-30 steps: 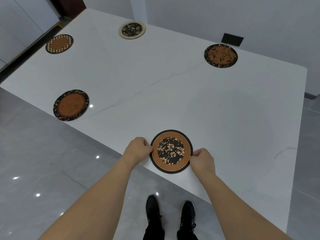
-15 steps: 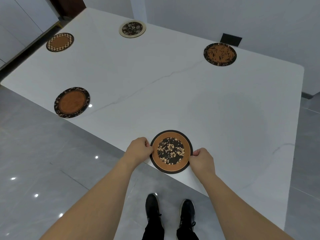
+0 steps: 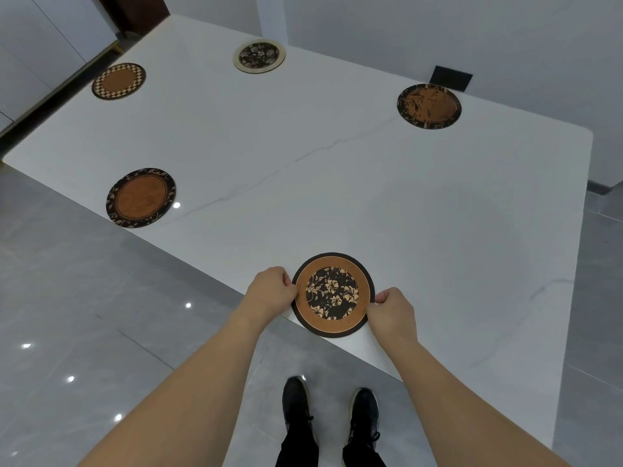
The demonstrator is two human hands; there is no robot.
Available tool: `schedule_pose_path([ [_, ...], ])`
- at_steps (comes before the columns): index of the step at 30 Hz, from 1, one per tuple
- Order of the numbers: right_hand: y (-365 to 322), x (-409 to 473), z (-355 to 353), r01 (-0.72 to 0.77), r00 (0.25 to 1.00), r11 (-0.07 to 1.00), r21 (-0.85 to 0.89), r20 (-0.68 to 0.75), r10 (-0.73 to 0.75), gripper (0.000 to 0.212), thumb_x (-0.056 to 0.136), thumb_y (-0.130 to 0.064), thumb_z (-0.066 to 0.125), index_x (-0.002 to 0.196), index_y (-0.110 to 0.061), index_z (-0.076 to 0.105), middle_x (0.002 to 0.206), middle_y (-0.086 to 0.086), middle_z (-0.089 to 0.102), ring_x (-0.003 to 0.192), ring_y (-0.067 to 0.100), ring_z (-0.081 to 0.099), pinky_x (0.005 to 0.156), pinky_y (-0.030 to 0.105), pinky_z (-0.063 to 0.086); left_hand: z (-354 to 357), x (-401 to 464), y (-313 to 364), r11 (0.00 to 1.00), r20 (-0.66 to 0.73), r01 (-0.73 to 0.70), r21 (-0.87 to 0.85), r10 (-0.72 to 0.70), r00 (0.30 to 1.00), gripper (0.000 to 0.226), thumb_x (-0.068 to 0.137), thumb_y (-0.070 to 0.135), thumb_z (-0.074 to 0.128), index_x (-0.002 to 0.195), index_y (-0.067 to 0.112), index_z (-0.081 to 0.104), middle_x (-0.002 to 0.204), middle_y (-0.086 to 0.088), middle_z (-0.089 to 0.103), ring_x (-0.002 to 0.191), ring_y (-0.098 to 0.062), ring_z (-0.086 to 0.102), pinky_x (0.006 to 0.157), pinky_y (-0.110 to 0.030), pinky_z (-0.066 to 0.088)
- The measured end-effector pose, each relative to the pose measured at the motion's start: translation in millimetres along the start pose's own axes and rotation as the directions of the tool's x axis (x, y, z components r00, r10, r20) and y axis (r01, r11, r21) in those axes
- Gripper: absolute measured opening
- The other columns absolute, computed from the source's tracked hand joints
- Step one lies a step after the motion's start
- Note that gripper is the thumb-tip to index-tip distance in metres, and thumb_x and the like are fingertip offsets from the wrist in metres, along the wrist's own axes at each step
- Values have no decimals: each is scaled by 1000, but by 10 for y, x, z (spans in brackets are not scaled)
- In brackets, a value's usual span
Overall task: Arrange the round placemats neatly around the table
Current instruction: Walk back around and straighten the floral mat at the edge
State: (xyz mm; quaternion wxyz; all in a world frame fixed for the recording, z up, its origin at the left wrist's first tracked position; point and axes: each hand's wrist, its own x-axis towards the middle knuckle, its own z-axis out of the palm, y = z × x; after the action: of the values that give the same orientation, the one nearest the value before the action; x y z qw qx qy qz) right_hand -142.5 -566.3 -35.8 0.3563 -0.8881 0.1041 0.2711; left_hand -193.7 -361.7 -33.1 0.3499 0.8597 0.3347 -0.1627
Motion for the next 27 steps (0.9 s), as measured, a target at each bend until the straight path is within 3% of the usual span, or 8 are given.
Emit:
schedule_pose_path([
  [10, -136, -16, -105, 39, 997, 980, -197, 75, -24, 19, 87, -17, 58, 103, -7, 54, 89, 4, 57, 71, 16, 50, 47, 20, 29, -9, -5, 8, 1000, 13, 19, 25, -19, 1000, 7, 82, 16, 52, 76, 13, 54, 86, -7, 64, 81, -27, 60, 62, -29, 42],
  [14, -144, -34, -125, 52, 997, 985, -164, 70, -41, 8, 87, -16, 58, 87, -10, 53, 75, 0, 53, 62, 10, 46, 49, 21, 32, -7, -7, 0, 1000, 17, 21, 13, -21, 1000, 10, 82, 15, 52, 73, 15, 53, 82, -5, 62, 79, -25, 59, 60, -28, 42],
  [17, -137, -32, -137, 45, 998, 992, -120, 58, -39, 26, 87, -13, 58, 65, -16, 45, 67, -1, 49, 58, 10, 46, 52, 23, 36, -20, 5, 0, 1000, 22, 20, -21, -20, 1000, 12, 80, 12, 53, 68, 14, 52, 78, -4, 61, 71, -21, 56, 55, -26, 40],
  [19, -133, -31, -137, 36, 998, 994, -104, 62, -29, 26, 87, -12, 57, 64, -16, 44, 68, 1, 51, 57, 9, 45, 52, 24, 36, -30, 9, 1, 999, 29, 16, -37, -15, 999, 13, 79, 11, 53, 66, 13, 52, 76, -4, 61, 69, -20, 54, 55, -26, 40],
  [23, -117, -28, -111, 22, 999, 996, -86, 51, -17, 6, 84, -10, 56, 82, -10, 50, 73, 0, 50, 61, 10, 45, 50, 24, 34, -24, 14, -12, 999, 24, 8, -42, -7, 1000, 11, 80, 10, 53, 68, 10, 54, 78, -7, 62, 70, -21, 53, 59, -27, 41],
  [27, -139, 20, -80, 14, 998, 982, -190, 60, -2, 15, 80, -13, 54, 70, -13, 42, 66, 1, 46, 54, 15, 42, 45, 24, 28, -42, 35, 6, 1000, 17, 25, -4, -25, 1000, 10, 81, 12, 51, 71, 11, 55, 81, -7, 63, 75, -25, 58, 62, -29, 44],
])
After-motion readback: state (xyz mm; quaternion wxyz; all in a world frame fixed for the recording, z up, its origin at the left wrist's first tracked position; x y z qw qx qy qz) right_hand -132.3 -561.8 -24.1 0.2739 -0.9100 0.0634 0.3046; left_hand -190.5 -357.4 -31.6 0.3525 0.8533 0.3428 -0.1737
